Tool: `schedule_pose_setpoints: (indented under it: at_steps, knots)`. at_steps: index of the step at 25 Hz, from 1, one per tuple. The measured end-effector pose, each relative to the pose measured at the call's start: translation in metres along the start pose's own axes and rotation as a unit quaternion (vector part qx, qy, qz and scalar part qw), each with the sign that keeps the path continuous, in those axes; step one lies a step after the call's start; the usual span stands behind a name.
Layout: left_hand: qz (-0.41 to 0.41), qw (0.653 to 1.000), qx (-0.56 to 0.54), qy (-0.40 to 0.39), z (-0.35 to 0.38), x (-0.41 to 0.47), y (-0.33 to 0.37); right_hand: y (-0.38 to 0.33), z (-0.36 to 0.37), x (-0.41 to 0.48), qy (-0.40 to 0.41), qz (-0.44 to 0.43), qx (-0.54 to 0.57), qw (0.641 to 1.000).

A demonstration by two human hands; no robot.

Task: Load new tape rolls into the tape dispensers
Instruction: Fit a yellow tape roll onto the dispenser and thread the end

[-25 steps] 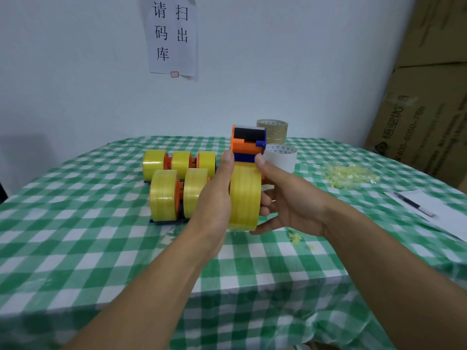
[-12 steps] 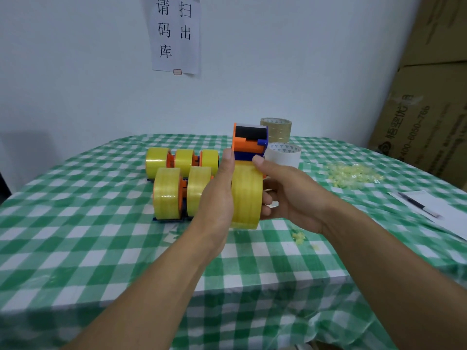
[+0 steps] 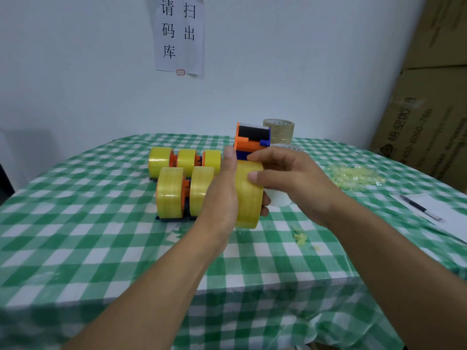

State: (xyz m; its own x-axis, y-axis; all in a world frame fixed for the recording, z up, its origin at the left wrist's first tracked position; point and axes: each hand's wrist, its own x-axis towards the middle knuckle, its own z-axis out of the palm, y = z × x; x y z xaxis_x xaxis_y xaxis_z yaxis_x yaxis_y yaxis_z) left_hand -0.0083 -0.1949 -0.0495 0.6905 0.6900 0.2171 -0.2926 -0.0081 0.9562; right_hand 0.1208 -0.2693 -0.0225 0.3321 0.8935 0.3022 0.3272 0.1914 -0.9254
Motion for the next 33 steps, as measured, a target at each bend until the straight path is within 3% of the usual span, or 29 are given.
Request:
schedule_pose_setpoints:
  at_steps: [6, 10, 14, 19, 33]
  knots:
    - [-0.017, 0.999, 0.030, -0.007, 0.001, -0.002, 0.000, -0.028, -0.005, 0.007, 0.029, 0.003, -0.160, 0.987]
    - [-0.027, 0.999, 0.023, -0.008, 0.003, -0.002, -0.001, -0.026, 0.004, 0.005, 0.056, -0.055, -0.270, 0.960]
    - [-0.029, 0.999, 0.030, -0.012, 0.001, -0.003, -0.003, -0.024, 0.008, 0.007, 0.053, -0.071, -0.307, 0.948]
    - [-0.034, 0.999, 0.024, -0.012, -0.001, 0.000, -0.007, -0.027, 0.012, 0.007, 0.057, -0.082, -0.410, 0.907]
    - [-0.032, 0.999, 0.020, -0.017, 0.001, 0.001, -0.010, -0.038, 0.003, 0.013, 0.034, -0.060, -0.442, 0.895]
